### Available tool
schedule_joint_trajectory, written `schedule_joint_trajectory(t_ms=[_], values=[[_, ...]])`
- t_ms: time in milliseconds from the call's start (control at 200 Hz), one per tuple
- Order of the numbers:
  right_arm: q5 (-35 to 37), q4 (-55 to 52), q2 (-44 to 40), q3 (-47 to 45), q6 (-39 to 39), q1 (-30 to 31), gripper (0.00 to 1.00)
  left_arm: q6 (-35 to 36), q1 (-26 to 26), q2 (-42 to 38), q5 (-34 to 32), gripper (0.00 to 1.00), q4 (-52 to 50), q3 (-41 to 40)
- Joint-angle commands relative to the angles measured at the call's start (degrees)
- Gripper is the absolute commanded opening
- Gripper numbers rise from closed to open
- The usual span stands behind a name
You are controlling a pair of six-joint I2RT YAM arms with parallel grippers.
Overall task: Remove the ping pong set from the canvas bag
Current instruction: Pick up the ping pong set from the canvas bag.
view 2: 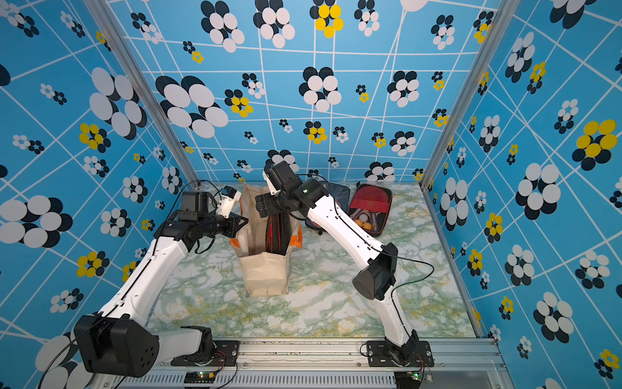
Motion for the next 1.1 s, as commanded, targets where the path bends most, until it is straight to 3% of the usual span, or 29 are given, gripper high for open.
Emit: schedule_joint_trajectory(t_ms=[0, 610, 1094], values=[[1.45, -4.08, 3.41, 3.54, -0.28, 0.52, 0.87, 0.91, -0.43, 0.18, -0.69, 0.00, -0.20, 0.15], [2.04, -6.29, 12.46, 7.54, 1.69, 0.58, 0.86, 1.00, -0.43, 0.56, -1.05, 0.00, -0.07, 0.21], [6.56, -9.94, 16.02, 8.32, 2.19, 0.59, 0.85, 1.20, -0.43, 0.87, -1.31, 0.00, -0.02, 0.14]])
